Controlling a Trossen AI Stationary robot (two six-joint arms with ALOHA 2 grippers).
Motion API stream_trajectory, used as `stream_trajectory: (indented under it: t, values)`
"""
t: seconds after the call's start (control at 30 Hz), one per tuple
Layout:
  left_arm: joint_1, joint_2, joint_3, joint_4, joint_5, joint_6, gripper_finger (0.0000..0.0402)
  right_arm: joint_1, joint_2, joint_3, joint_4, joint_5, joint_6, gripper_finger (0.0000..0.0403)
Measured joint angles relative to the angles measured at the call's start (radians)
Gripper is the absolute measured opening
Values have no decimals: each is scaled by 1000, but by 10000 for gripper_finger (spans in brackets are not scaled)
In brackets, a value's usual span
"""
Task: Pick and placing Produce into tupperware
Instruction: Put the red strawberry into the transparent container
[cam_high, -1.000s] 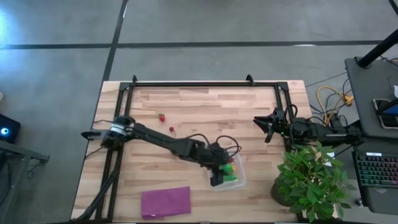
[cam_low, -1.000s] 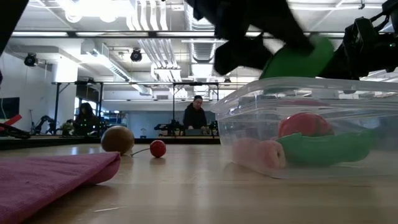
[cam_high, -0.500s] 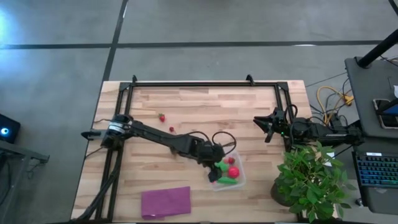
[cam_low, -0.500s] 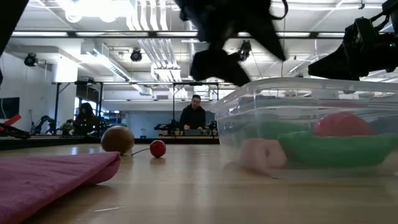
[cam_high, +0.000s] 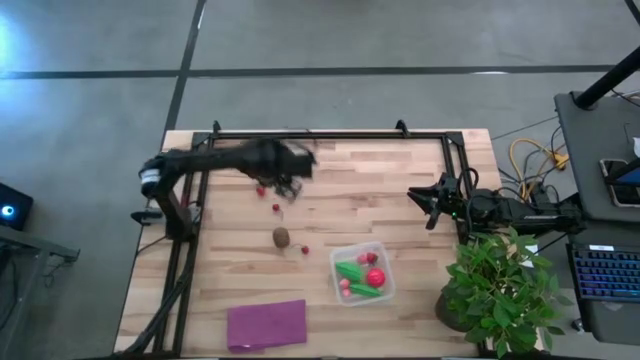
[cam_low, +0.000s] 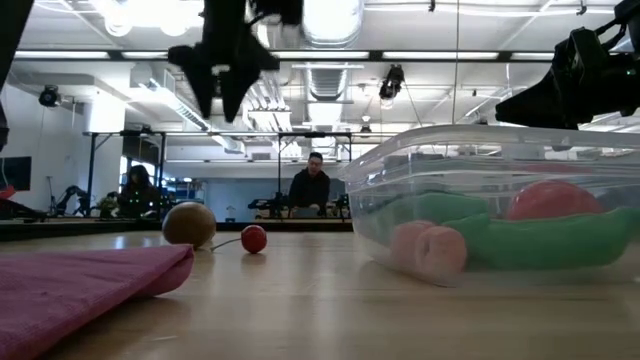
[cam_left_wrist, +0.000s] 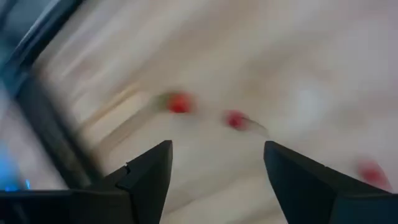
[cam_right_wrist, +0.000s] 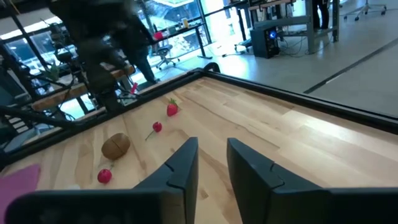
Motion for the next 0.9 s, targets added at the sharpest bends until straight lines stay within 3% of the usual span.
stream_trajectory:
  t: [0.1, 0.27, 0.63, 0.9]
  values:
    - [117, -37, -76, 50, 11, -101, 237, 0, 0, 0, 0, 0, 0, 73]
    - [242, -55, -210, 303, 128, -51, 237, 0, 0, 0, 0, 0, 0, 75]
    - [319, -81, -543, 447, 201, -135, 237, 0, 0, 0, 0, 0, 0, 82]
    - [331, -92, -665, 661, 207, -241, 237, 0, 0, 0, 0, 0, 0, 73]
